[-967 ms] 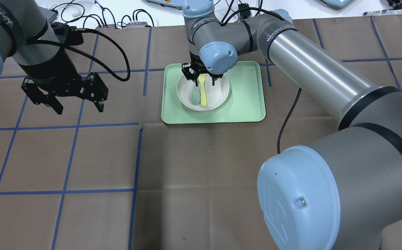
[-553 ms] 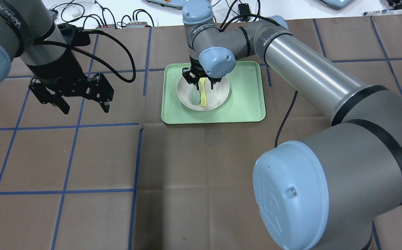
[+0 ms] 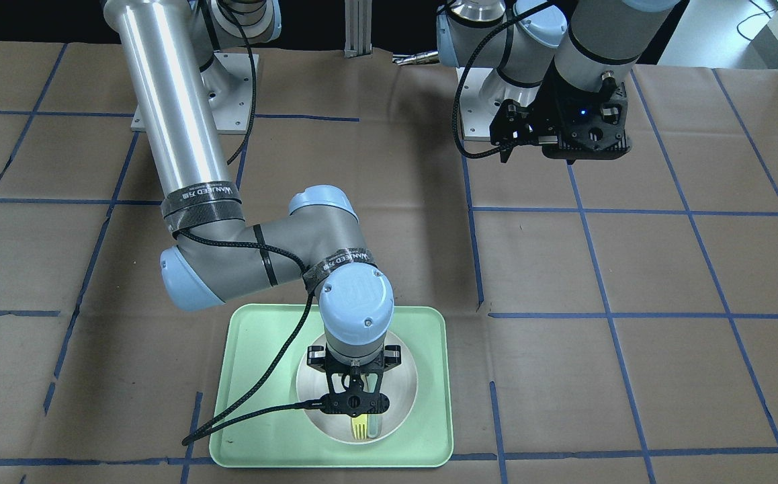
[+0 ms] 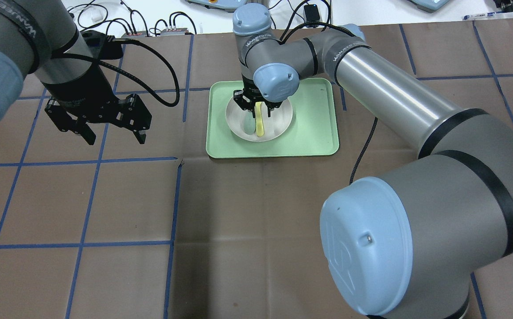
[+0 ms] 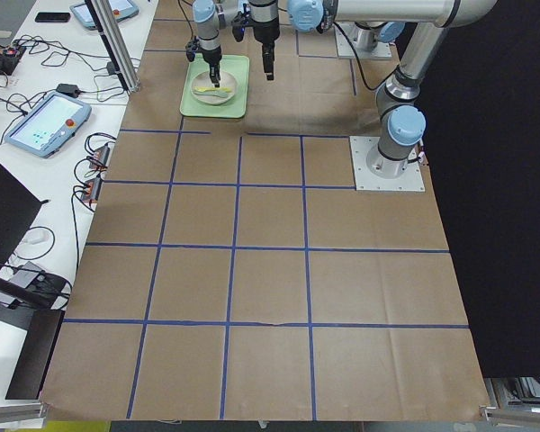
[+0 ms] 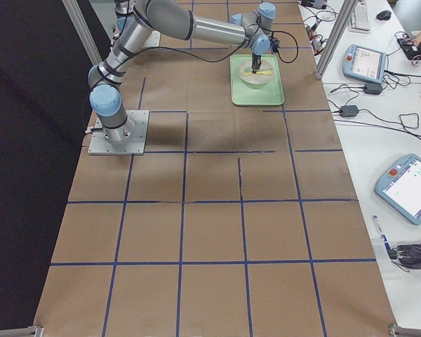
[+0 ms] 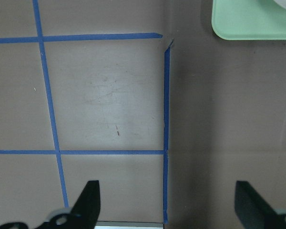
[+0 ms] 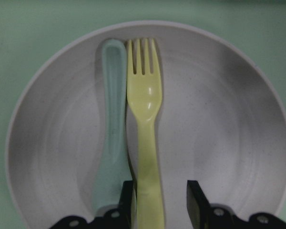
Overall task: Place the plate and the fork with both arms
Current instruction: 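Lower the right gripper and grasp the yellow fork handle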
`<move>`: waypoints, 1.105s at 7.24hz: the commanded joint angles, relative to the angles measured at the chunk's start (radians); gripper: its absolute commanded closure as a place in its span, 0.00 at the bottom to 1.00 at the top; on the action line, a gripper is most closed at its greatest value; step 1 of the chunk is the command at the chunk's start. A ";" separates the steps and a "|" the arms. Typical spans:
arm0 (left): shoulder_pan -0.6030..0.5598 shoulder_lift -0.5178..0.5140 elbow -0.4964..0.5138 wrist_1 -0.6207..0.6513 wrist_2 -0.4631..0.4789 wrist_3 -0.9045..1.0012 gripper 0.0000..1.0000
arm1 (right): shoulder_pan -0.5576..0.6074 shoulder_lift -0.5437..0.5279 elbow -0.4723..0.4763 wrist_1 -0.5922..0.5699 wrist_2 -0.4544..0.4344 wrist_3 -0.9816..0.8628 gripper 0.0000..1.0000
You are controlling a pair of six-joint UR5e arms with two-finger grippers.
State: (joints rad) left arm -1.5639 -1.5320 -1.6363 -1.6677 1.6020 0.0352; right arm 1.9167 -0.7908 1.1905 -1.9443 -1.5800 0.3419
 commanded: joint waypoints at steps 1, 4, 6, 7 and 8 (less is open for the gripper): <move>-0.001 0.004 -0.008 0.002 -0.001 0.006 0.00 | -0.001 0.012 0.000 -0.007 0.000 -0.003 0.52; -0.001 0.013 -0.008 0.002 -0.001 0.003 0.00 | -0.001 0.031 -0.002 -0.045 0.000 -0.004 0.52; -0.001 0.018 -0.010 0.002 -0.008 0.000 0.00 | -0.001 0.035 -0.002 -0.053 0.000 -0.004 0.52; -0.001 0.021 -0.010 0.002 -0.019 0.000 0.00 | -0.001 0.035 -0.002 -0.055 -0.001 -0.006 0.54; -0.001 0.030 -0.014 0.002 -0.016 0.009 0.00 | -0.002 0.038 0.000 -0.055 -0.002 -0.006 0.58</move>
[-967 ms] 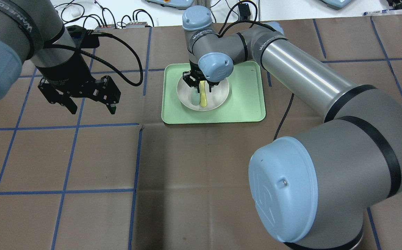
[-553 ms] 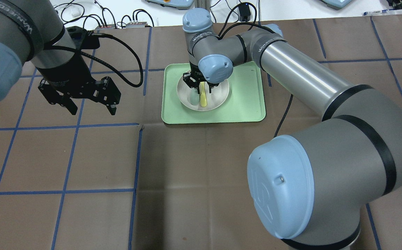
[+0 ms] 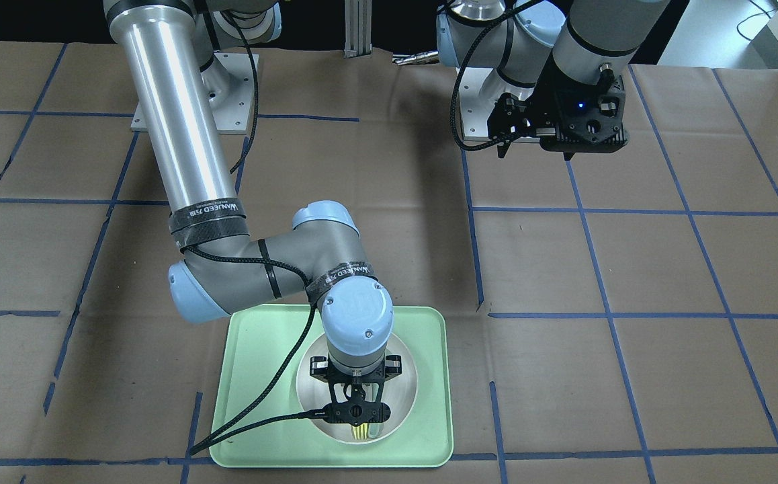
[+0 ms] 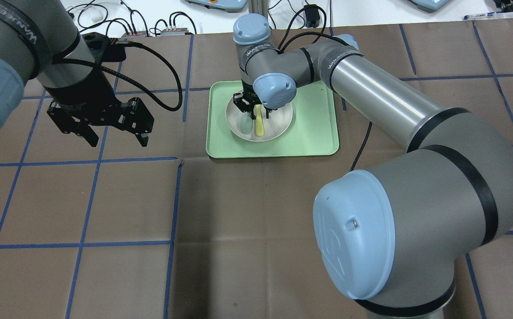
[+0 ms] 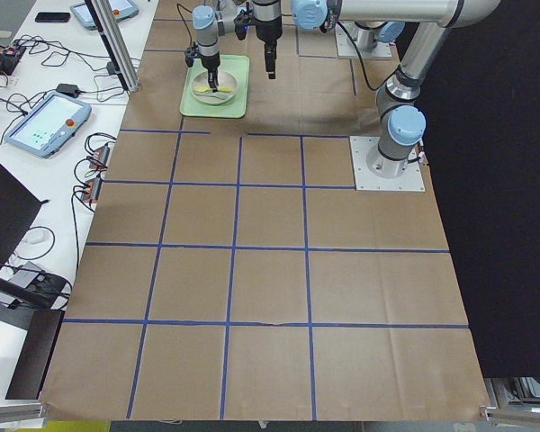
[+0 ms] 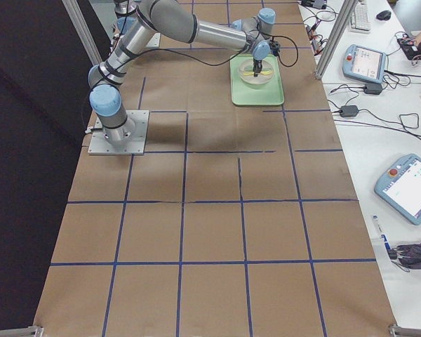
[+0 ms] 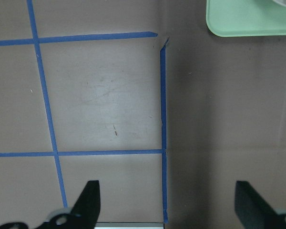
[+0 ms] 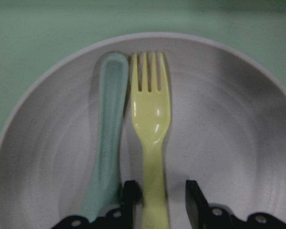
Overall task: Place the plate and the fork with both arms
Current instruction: 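Lower the right gripper and grasp the yellow fork handle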
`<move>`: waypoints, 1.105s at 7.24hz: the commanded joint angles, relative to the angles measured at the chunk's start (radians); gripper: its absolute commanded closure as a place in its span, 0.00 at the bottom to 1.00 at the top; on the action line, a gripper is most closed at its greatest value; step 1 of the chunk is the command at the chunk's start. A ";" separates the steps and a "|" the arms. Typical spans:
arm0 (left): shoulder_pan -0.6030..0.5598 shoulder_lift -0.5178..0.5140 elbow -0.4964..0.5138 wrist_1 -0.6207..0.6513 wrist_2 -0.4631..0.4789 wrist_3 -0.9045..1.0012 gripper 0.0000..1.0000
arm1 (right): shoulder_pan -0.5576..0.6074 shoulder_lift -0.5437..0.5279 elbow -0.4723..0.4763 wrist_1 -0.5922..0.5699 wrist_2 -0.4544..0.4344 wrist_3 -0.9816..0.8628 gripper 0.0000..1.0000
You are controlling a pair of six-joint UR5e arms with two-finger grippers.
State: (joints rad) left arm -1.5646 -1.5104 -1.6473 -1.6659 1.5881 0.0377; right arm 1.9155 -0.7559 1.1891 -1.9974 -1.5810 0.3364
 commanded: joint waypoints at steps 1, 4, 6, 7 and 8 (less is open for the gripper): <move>0.000 0.012 -0.005 -0.002 -0.002 0.007 0.00 | -0.001 0.007 -0.002 -0.001 -0.001 -0.001 0.58; 0.001 0.018 -0.008 -0.002 0.003 0.011 0.00 | -0.001 0.006 -0.008 -0.001 -0.004 0.001 0.80; 0.002 0.025 -0.008 -0.002 0.006 0.011 0.00 | -0.001 0.003 -0.009 -0.001 -0.002 0.004 0.95; 0.002 0.024 -0.006 -0.002 0.000 0.008 0.00 | -0.003 -0.006 -0.011 0.000 -0.001 0.004 0.96; 0.002 0.024 -0.008 -0.002 -0.002 0.007 0.00 | -0.004 -0.023 -0.013 0.002 0.006 0.006 0.96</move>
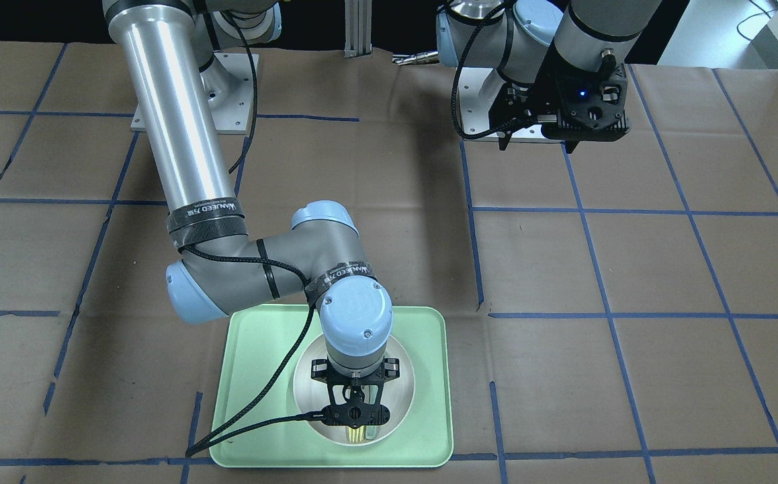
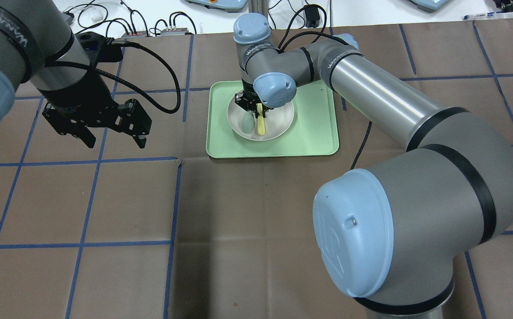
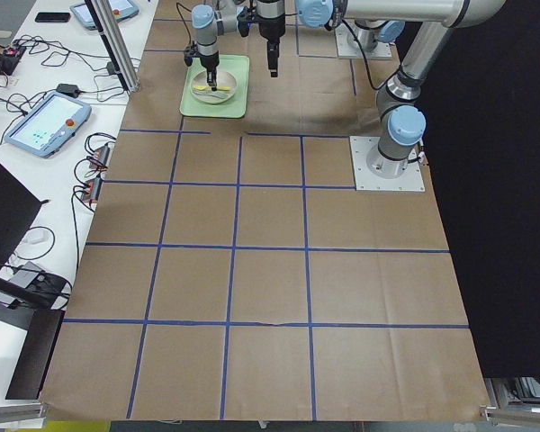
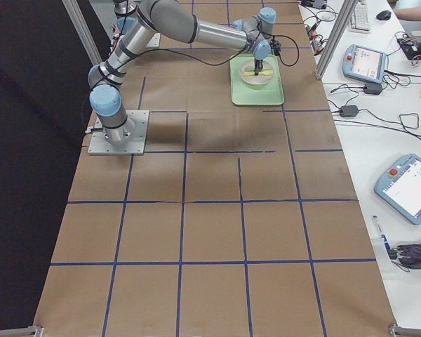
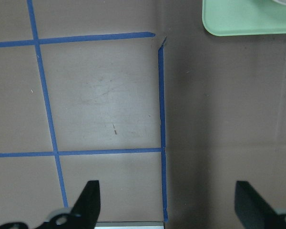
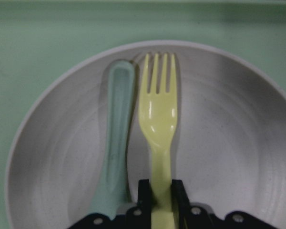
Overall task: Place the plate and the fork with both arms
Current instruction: 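Lift the yellow fork out of the plate with the right gripper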
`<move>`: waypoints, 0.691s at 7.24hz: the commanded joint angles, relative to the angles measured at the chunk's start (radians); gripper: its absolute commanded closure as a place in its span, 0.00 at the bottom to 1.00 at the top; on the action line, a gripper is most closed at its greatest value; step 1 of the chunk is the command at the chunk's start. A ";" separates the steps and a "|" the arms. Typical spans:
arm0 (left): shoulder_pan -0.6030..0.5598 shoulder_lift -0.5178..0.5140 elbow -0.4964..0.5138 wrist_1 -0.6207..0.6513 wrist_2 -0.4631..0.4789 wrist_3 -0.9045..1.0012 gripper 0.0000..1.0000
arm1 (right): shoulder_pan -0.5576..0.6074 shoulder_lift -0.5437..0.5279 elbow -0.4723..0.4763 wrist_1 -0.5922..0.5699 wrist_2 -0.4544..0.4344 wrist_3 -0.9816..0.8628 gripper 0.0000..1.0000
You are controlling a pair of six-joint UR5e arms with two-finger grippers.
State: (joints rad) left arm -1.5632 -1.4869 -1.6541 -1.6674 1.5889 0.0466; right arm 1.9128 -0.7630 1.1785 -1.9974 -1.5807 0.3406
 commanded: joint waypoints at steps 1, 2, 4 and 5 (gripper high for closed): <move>0.000 0.002 -0.001 0.000 -0.003 -0.002 0.00 | 0.000 -0.044 -0.002 0.020 0.007 0.003 0.96; -0.001 0.002 -0.003 0.000 -0.001 0.001 0.00 | -0.003 -0.079 -0.003 0.055 0.007 0.003 0.96; 0.000 0.001 -0.001 0.000 -0.001 0.001 0.00 | -0.041 -0.134 0.016 0.133 -0.004 0.003 0.96; 0.000 0.001 -0.001 0.000 -0.001 0.001 0.00 | -0.081 -0.143 0.016 0.173 -0.007 -0.002 0.96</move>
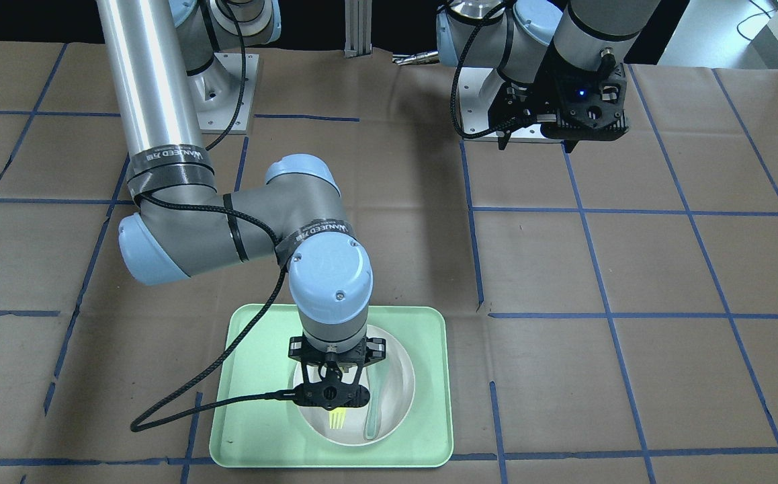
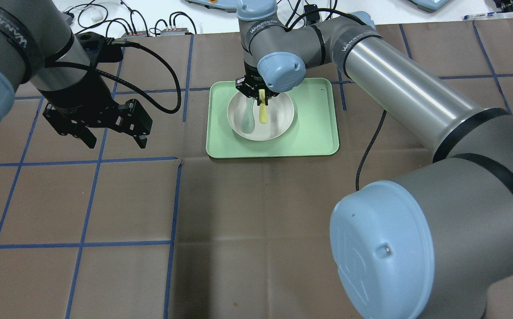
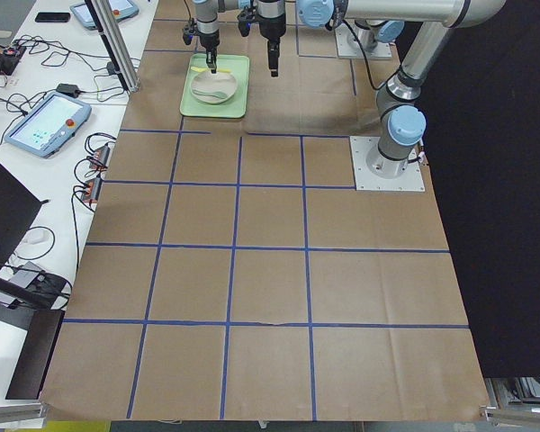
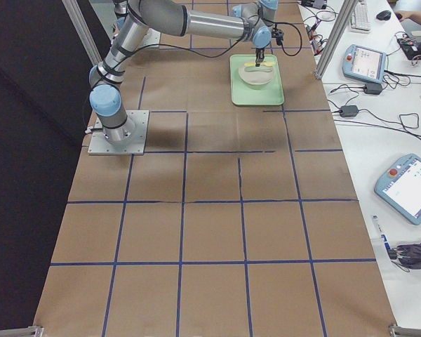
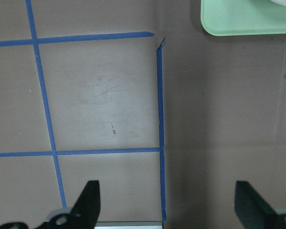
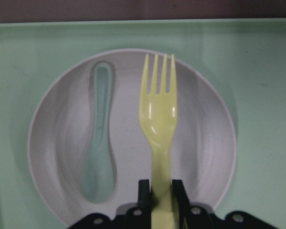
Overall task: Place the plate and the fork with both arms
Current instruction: 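Lift the yellow fork out of the plate with the right gripper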
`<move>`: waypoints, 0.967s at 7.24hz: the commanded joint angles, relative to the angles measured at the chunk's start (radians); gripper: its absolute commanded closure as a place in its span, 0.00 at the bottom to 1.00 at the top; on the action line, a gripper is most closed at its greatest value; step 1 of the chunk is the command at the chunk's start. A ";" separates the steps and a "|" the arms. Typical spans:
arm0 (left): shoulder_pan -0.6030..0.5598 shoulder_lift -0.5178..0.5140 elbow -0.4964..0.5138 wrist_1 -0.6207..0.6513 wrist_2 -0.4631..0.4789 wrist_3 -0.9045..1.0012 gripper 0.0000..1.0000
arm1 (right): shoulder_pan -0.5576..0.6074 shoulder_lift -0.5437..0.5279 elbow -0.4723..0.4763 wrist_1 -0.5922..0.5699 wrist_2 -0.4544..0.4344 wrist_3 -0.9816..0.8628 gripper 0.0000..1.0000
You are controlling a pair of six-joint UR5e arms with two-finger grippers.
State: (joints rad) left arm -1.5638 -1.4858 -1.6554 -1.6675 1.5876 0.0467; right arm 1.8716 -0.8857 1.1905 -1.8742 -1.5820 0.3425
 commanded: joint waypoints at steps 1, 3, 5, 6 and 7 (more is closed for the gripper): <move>0.001 -0.001 0.000 0.000 0.000 -0.001 0.00 | -0.083 -0.032 0.009 0.088 -0.019 -0.017 0.96; 0.001 0.002 0.000 0.000 0.005 -0.001 0.00 | -0.144 -0.036 0.079 0.064 -0.027 -0.095 0.96; -0.001 0.001 0.006 0.000 0.008 -0.002 0.00 | -0.172 -0.024 0.132 -0.008 -0.023 -0.112 0.96; 0.001 0.001 0.006 0.000 0.009 -0.001 0.00 | -0.173 -0.016 0.168 -0.054 -0.020 -0.112 0.96; 0.001 0.001 0.005 0.000 0.011 0.001 0.00 | -0.170 0.005 0.199 -0.136 -0.021 -0.112 0.95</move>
State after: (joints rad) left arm -1.5635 -1.4847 -1.6502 -1.6674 1.5966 0.0460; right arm 1.7019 -0.9013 1.3486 -1.9251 -1.6031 0.2325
